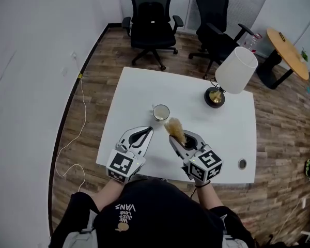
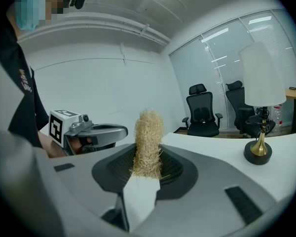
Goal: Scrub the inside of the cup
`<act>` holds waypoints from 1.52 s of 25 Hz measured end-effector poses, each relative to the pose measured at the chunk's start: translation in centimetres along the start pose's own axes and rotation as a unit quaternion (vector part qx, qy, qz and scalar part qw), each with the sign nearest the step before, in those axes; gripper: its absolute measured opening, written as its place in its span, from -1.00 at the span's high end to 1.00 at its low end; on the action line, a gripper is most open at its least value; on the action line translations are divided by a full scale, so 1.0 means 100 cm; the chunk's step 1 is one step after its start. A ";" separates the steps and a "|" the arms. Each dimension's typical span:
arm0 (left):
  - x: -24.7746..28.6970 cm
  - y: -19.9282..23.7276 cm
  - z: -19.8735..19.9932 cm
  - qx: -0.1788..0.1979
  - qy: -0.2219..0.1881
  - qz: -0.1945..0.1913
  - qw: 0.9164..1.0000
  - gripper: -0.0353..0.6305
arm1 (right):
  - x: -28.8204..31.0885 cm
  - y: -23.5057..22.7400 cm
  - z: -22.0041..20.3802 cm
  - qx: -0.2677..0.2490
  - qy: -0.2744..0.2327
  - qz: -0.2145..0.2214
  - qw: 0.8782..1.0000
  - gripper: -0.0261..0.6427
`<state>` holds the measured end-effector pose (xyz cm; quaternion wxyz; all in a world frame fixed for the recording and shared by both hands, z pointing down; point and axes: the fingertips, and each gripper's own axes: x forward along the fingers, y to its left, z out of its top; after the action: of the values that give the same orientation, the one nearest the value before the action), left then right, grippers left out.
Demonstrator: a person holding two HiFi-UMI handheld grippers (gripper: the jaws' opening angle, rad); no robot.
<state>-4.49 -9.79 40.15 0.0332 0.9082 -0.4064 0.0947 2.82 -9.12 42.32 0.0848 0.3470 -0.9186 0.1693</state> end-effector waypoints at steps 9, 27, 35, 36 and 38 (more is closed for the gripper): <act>-0.010 0.003 0.006 -0.001 0.004 0.013 1.000 0.86 | -0.002 0.006 -0.004 -0.004 0.008 0.003 1.000 0.58; -0.015 -0.003 0.000 -0.010 0.000 0.006 1.000 0.86 | -0.010 -0.001 -0.015 -0.008 0.027 -0.020 0.999 0.58; -0.016 -0.005 -0.001 -0.008 -0.003 0.005 1.000 0.86 | -0.008 -0.001 -0.017 -0.012 0.031 -0.018 0.999 0.58; -0.016 -0.005 -0.001 -0.008 -0.001 0.006 1.000 0.86 | -0.008 -0.001 -0.017 -0.012 0.032 -0.017 0.999 0.58; -0.016 -0.004 -0.001 -0.009 0.000 0.006 1.000 0.86 | -0.007 -0.001 -0.017 -0.012 0.033 -0.016 0.999 0.58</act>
<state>-5.21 -8.37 39.90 0.0410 0.9053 -0.4129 0.0907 3.46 -8.16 43.71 0.1222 0.3551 -0.9115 0.1679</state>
